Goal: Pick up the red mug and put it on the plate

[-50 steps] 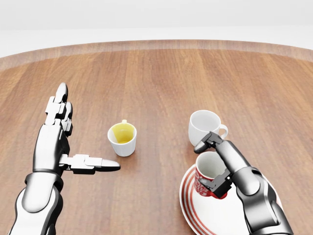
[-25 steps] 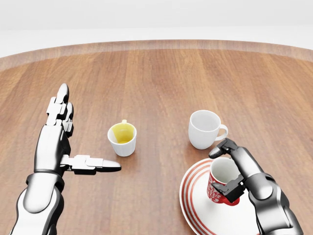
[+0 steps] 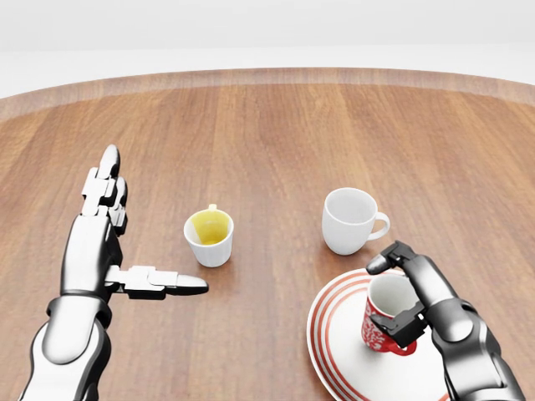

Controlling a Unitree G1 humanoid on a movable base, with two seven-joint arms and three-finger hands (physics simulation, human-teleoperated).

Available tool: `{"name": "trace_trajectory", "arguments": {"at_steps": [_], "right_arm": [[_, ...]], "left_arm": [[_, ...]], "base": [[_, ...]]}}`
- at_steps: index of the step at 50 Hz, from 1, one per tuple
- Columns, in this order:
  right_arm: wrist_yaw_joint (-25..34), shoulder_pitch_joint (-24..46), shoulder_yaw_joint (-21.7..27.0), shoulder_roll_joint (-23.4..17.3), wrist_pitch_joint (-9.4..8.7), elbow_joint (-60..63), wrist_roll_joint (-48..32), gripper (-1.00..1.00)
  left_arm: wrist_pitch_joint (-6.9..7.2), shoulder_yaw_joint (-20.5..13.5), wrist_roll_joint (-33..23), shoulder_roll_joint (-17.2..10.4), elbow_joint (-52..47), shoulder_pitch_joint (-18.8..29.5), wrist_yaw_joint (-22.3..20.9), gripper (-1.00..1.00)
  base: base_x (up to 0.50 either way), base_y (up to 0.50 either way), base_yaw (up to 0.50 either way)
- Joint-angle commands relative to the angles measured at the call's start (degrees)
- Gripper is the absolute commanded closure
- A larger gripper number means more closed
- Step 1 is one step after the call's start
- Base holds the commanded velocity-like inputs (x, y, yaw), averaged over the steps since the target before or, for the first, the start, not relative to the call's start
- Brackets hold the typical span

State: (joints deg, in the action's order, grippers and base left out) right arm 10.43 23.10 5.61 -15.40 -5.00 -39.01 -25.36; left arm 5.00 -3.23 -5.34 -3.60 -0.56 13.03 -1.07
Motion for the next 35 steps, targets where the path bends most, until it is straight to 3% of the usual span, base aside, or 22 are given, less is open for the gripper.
{"name": "trace_trajectory", "arguments": {"at_steps": [1,12,13,14,35], "right_arm": [[-1.53,0.14,0.46,-0.37,0.0,-0.36,0.8,1.0],[-1.7,0.48,0.38,-0.46,0.0,-0.97,0.84,1.0],[-1.88,0.67,0.39,-0.51,0.0,-1.4,0.81,-0.36],[-1.87,0.79,0.39,-0.52,0.0,-1.63,0.85,-1.0],[-2.13,0.41,0.06,-0.08,0.0,-1.0,0.62,-1.0]], "left_arm": [[0.0,0.13,-0.19,0.06,0.61,0.22,0.14,-1.0],[0.0,0.37,-0.46,0.2,0.72,0.54,0.25,-1.0],[0.0,0.42,-0.5,0.22,0.73,0.54,0.25,-1.0],[0.0,0.43,-0.53,0.23,0.69,0.52,0.25,-1.0],[0.0,0.49,-0.68,0.29,0.27,0.42,0.2,-1.0]], "base": [[0.0,0.0,0.0],[0.0,0.0,0.0],[0.0,0.0,0.0],[0.0,0.0,0.0],[0.0,0.0,0.0]]}}
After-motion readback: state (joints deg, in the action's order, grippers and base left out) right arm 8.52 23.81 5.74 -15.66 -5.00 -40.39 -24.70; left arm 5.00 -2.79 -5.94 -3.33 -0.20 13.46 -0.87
